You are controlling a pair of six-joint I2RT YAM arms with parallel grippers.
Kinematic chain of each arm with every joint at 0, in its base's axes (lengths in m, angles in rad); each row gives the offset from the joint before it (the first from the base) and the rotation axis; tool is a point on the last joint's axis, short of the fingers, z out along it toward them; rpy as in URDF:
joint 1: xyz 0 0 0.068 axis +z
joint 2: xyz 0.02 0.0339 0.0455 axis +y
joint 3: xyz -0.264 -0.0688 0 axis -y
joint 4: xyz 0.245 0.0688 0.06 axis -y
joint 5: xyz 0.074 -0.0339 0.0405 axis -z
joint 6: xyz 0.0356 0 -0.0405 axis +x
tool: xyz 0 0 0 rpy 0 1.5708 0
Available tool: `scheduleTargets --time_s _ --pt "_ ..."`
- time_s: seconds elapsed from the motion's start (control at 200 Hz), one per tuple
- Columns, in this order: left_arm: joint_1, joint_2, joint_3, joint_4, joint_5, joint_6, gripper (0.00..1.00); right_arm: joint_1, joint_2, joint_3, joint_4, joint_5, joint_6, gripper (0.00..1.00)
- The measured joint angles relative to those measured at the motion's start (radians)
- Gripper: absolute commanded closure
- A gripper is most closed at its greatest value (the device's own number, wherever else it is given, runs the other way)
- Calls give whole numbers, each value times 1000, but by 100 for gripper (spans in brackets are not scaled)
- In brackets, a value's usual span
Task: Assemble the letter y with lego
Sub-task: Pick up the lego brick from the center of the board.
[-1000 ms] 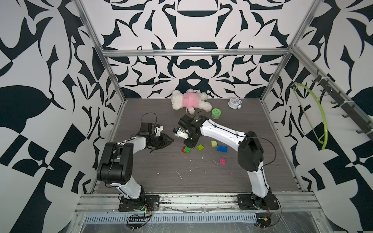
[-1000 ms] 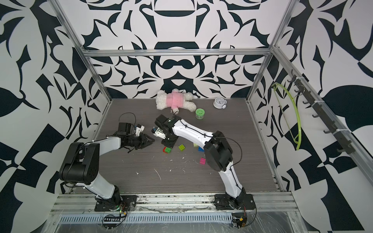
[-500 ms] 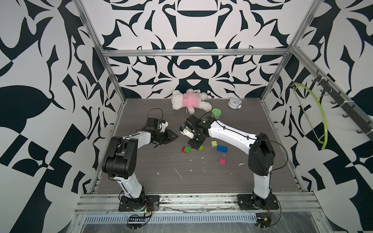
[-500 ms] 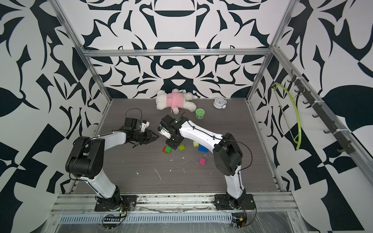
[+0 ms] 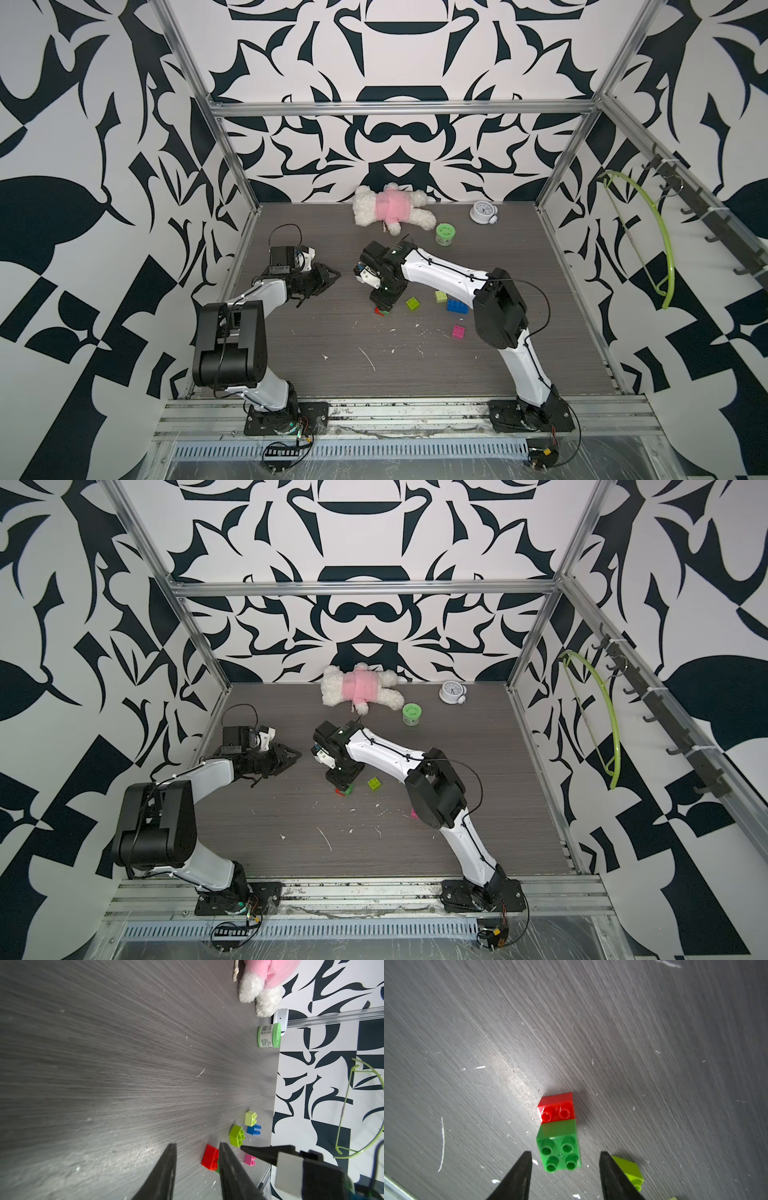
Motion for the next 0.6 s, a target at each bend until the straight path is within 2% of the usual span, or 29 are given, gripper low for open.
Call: scheduleTargets --time_s 0.6 --pt "1 0 -13 11 0 -6 62 0 89 44 -26 -33 0 54"
